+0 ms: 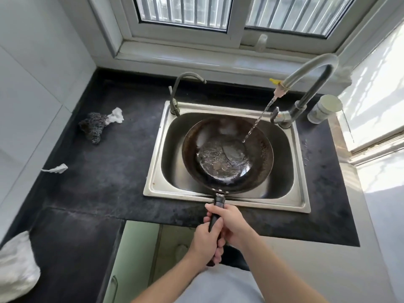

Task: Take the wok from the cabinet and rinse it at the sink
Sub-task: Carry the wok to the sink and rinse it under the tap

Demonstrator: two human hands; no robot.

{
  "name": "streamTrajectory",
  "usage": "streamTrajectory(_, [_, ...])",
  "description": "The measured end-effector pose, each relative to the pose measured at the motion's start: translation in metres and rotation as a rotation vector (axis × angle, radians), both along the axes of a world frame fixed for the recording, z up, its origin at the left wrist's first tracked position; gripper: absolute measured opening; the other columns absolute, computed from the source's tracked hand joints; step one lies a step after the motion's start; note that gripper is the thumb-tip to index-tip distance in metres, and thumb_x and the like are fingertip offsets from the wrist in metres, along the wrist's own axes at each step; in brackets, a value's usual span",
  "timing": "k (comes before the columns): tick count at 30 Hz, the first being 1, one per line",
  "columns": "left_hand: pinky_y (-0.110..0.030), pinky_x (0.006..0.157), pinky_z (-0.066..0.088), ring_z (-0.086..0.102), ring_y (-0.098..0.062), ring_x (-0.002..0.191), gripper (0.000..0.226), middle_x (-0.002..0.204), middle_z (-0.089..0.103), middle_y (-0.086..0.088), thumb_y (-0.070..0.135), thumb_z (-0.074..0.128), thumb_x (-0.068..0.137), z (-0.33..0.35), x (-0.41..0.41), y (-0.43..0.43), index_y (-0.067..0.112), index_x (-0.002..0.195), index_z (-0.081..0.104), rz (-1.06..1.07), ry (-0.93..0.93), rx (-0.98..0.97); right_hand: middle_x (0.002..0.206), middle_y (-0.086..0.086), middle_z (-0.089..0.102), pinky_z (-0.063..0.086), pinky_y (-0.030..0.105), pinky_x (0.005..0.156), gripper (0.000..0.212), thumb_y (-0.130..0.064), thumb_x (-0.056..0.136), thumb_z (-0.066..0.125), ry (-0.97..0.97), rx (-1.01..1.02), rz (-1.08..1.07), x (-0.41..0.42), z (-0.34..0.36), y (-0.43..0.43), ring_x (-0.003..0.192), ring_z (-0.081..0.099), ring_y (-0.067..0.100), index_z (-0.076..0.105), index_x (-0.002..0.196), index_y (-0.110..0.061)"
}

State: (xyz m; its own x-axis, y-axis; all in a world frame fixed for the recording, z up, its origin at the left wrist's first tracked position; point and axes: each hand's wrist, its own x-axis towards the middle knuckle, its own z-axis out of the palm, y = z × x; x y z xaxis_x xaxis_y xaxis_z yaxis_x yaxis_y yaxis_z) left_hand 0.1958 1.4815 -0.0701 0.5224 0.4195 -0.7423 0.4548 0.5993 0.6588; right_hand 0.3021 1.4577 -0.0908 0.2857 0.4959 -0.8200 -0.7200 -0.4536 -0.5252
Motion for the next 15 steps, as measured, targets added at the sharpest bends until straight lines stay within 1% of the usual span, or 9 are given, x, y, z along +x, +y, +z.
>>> streamTrajectory(2, [-0.021, 0.033, 0.032, 0.038, -0.015, 0.033, 0.046, 0.049, 0.046, -0.005, 0.038, 0.046, 0.1, 0.005, 0.004, -0.002, 0.005, 0.068, 0.05, 0.023, -0.008, -0.021, 0.061, 0.005, 0.059, 0.06, 0.035, 0.064, 0.015, -0.007, 0.088, 0.075, 0.02, 0.035, -0.055, 0.0, 0.002, 0.004, 0.052, 0.062, 0.019, 0.061, 0.087, -0.005])
streamTrajectory(4, [-0.02, 0.033, 0.032, 0.037, -0.015, 0.032, 0.047, 0.049, 0.045, -0.005, 0.039, 0.047, 0.1, 0.009, 0.006, -0.003, 0.007, 0.065, 0.049, 0.045, -0.013, -0.041, 0.056, 0.004, 0.054, 0.06, 0.035, 0.062, 0.015, -0.005, 0.089, 0.074, 0.033, 0.06, -0.086, 0.0, 0.004, 0.007, 0.045, 0.056, 0.017, 0.059, 0.086, -0.005])
streamTrajectory(7, [-0.02, 0.033, 0.032, 0.038, -0.016, 0.033, 0.048, 0.049, 0.046, -0.006, 0.04, 0.048, 0.099, 0.012, 0.005, -0.004, 0.005, 0.065, 0.05, 0.041, -0.001, -0.006, 0.055, 0.004, 0.053, 0.059, 0.033, 0.058, 0.015, -0.007, 0.089, 0.075, 0.007, 0.081, -0.07, -0.001, 0.005, 0.009, 0.044, 0.054, 0.017, 0.06, 0.087, -0.007])
streamTrajectory(9, [-0.02, 0.034, 0.031, 0.037, -0.016, 0.032, 0.048, 0.048, 0.046, -0.006, 0.039, 0.048, 0.099, 0.012, 0.004, -0.006, 0.004, 0.066, 0.05, 0.045, 0.004, 0.019, 0.056, 0.004, 0.053, 0.059, 0.033, 0.058, 0.018, -0.011, 0.088, 0.076, -0.01, 0.107, -0.053, -0.001, 0.004, 0.007, 0.045, 0.054, 0.017, 0.059, 0.084, -0.008])
streamTrajectory(13, [-0.021, 0.034, 0.031, 0.036, -0.018, 0.032, 0.042, 0.049, 0.046, -0.008, 0.036, 0.05, 0.098, 0.015, 0.005, -0.003, 0.004, 0.072, 0.051, 0.072, -0.028, 0.055, 0.06, 0.004, 0.052, 0.058, 0.033, 0.058, 0.024, -0.012, 0.092, 0.072, 0.038, 0.212, -0.058, 0.004, 0.014, 0.012, 0.046, 0.052, 0.016, 0.051, 0.081, -0.009])
streamTrajectory(15, [-0.021, 0.035, 0.031, 0.036, -0.018, 0.034, 0.039, 0.05, 0.046, -0.008, 0.035, 0.051, 0.099, 0.017, 0.008, -0.001, 0.005, 0.073, 0.051, 0.076, -0.038, 0.065, 0.059, 0.002, 0.05, 0.056, 0.032, 0.054, 0.025, -0.013, 0.093, 0.072, 0.025, 0.208, -0.056, 0.008, 0.021, 0.019, 0.044, 0.049, 0.015, 0.051, 0.079, -0.009])
